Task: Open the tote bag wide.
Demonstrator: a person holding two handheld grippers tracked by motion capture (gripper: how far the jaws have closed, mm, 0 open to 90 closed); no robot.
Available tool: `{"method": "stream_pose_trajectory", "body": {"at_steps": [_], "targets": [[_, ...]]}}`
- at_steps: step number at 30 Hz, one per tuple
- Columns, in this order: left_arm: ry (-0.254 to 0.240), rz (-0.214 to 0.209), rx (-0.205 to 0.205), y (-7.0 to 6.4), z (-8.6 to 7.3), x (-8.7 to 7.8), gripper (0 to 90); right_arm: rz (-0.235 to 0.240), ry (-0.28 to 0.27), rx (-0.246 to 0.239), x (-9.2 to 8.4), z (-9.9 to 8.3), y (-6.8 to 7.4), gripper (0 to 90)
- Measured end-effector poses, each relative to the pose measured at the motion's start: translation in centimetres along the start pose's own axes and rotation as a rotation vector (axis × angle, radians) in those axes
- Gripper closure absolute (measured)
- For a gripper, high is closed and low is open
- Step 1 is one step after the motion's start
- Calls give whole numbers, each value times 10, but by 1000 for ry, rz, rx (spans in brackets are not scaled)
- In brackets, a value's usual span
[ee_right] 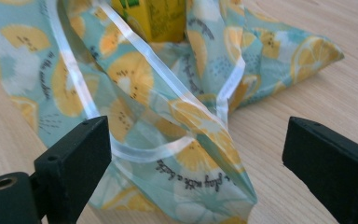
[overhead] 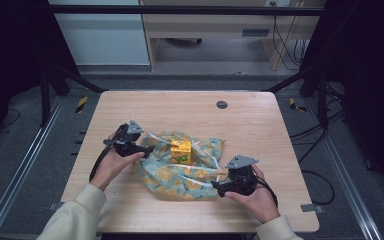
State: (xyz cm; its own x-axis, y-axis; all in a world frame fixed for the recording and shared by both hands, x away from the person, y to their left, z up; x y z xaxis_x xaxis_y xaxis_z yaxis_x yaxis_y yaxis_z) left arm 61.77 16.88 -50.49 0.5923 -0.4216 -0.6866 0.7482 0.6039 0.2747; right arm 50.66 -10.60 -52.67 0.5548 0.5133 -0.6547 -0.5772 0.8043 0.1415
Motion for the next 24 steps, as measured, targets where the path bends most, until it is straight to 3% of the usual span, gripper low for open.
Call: {"method": "stream_pose_trajectory", "body": {"at_steps": [10,18,24], "targets": [[-34,22,23,1,22,-24,134,3,-34,-14,-16,25,3,52],[-19,50,24,4,12,-44,70,-57,-72,43,-22,42,-13,52],[-27,68,16,12,-3,-63,59,-125,-79,90,-35,38,-40,62]]}}
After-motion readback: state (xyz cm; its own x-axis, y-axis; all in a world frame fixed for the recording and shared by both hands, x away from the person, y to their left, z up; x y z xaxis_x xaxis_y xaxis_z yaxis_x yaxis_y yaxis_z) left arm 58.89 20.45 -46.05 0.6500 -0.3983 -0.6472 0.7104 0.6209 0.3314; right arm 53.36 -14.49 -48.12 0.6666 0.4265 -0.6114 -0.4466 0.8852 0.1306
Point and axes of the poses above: each handheld gripper's, and its own axes: x roughly forward along the jaws, z roughly out of its top, y roughly to its left, the point moved 10 cm from there along x, roughly forward along the jaws, and after that the axes turned 12 degrees about x, right-handed, at the moved point
